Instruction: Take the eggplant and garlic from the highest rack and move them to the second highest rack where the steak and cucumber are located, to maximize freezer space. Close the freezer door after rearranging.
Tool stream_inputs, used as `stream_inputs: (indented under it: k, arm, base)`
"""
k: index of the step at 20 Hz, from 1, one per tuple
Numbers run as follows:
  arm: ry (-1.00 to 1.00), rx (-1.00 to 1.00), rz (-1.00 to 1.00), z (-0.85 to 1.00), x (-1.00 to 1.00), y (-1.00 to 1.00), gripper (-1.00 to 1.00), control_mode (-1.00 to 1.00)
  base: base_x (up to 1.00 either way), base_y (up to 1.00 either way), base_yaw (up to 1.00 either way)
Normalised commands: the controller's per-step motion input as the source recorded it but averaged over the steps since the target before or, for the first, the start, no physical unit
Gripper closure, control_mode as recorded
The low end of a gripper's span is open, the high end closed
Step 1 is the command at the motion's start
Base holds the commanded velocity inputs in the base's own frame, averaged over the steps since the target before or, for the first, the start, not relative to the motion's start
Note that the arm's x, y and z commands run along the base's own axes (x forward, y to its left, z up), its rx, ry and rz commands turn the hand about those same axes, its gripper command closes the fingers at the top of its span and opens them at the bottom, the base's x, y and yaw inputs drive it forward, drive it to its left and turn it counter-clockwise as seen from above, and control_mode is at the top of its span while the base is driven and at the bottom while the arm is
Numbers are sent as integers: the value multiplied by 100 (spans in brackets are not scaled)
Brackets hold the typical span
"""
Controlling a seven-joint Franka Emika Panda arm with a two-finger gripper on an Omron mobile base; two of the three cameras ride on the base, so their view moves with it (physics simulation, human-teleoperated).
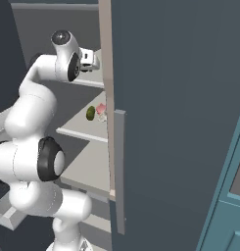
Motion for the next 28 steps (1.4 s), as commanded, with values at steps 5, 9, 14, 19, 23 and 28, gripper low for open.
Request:
stream_inputs:
  k: [5,9,14,19,23,28]
  arm:
    - [2,0,0,-7,43,1,-100,-100]
    - [3,0,0,-15,32,0,-100,-100]
    - [0,0,0,-11,28,0,-100,-100]
    - [0,1,2,-8,21,0,-100,-100]
    - [0,0,6,-14,9,0,-100,-100]
    - [0,0,7,-26,4,0,100,-100]
  base:
    - [0,0,0]
    - [0,0,0]
    - [0,0,0]
    - [0,0,0]
    - [0,0,0]
    - [0,0,0]
